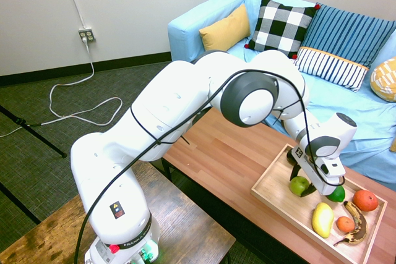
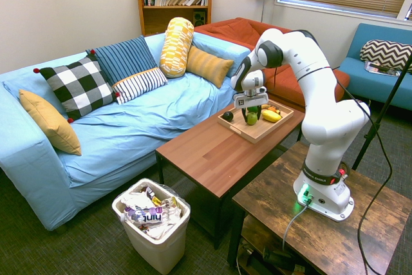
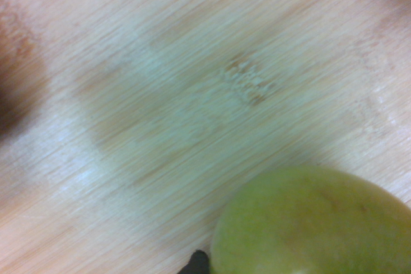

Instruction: Put the apple in the tray

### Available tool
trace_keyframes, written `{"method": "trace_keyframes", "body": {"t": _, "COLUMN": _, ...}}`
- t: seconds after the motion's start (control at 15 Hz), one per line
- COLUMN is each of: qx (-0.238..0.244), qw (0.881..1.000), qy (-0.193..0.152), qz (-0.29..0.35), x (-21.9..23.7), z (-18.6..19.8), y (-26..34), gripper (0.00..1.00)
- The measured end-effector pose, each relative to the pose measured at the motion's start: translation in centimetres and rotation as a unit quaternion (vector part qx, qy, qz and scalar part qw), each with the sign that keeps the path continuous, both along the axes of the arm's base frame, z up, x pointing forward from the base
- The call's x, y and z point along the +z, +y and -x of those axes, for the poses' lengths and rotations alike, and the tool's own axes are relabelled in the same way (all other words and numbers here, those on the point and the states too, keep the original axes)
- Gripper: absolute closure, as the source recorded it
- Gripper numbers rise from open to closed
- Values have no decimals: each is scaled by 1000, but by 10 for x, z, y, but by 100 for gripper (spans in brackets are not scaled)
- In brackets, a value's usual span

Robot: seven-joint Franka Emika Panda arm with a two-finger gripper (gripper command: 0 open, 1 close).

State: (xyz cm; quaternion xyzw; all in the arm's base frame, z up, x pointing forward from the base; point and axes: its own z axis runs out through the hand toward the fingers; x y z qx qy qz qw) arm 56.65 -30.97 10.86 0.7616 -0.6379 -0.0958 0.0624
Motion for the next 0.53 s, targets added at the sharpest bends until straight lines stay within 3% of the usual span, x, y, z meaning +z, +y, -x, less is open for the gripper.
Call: {"method": "trace_keyframes", "body": {"t": 0.53, "qx": 10, "qw": 1000, "qy": 16, "qz": -9, "x": 0, "z": 0, "y": 5, "gripper": 0}}
